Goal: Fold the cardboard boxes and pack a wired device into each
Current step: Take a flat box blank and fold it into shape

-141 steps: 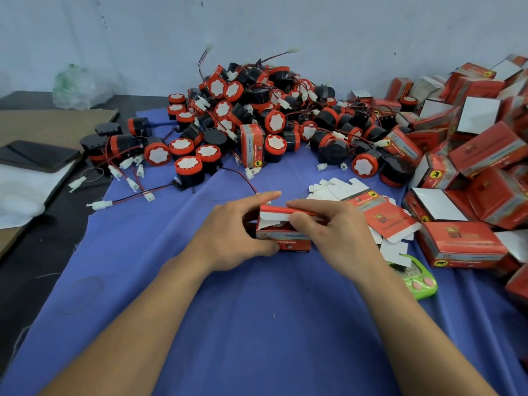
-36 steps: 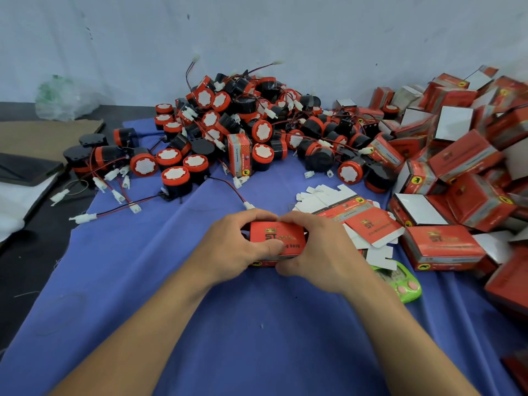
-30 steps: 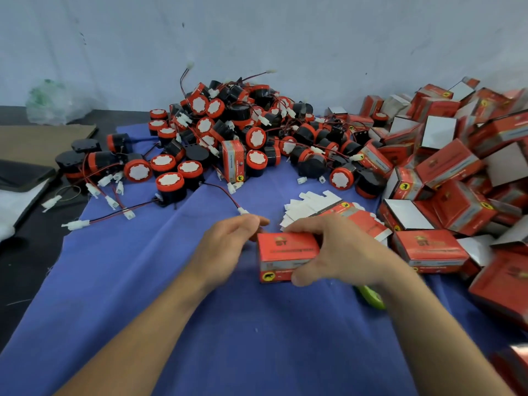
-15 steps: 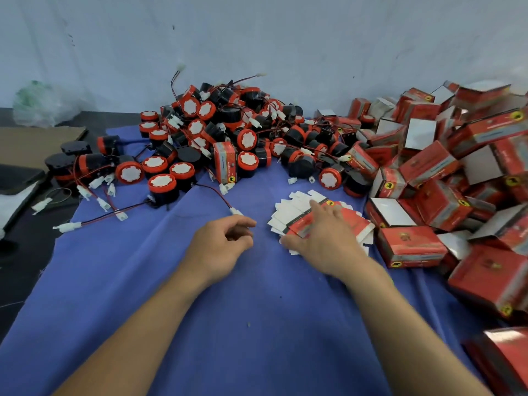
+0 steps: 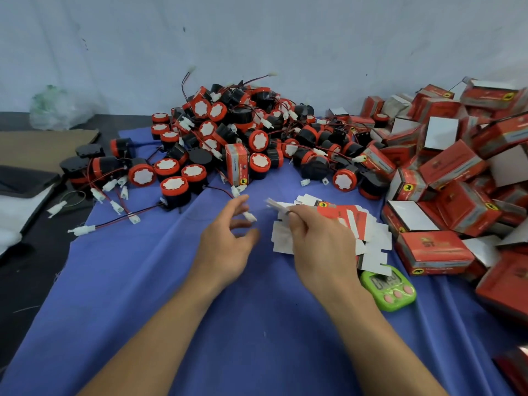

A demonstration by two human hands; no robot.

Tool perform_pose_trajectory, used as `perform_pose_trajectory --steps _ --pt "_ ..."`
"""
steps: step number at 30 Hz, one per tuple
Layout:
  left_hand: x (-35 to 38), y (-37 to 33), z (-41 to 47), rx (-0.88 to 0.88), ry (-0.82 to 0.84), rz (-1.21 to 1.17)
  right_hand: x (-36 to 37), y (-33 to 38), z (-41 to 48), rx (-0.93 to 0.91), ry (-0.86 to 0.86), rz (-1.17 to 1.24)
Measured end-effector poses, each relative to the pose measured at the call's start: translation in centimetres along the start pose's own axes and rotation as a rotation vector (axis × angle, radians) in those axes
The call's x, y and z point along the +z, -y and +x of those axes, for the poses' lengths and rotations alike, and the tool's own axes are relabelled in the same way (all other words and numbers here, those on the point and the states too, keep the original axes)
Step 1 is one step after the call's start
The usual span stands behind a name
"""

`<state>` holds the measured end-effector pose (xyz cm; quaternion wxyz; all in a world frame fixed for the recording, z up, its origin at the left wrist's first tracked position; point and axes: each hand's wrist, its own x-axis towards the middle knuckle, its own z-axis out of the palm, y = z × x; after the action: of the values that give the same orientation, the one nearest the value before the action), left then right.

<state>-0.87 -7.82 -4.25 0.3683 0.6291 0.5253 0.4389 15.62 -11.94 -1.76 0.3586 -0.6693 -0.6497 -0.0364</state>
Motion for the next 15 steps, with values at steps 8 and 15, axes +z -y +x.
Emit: perform_pose_trajectory --steps 8,15 --pt "-0.9 -0.2 -0.1 0.159 -0.062 0.108 -1.1 -0.1 -0.7 -0.013 -0.034 0.597" --pt "-0.6 -1.2 -0.7 0.127 0.078 -0.263 -1.2 -1.1 -0.4 0.3 -0.276 0.374"
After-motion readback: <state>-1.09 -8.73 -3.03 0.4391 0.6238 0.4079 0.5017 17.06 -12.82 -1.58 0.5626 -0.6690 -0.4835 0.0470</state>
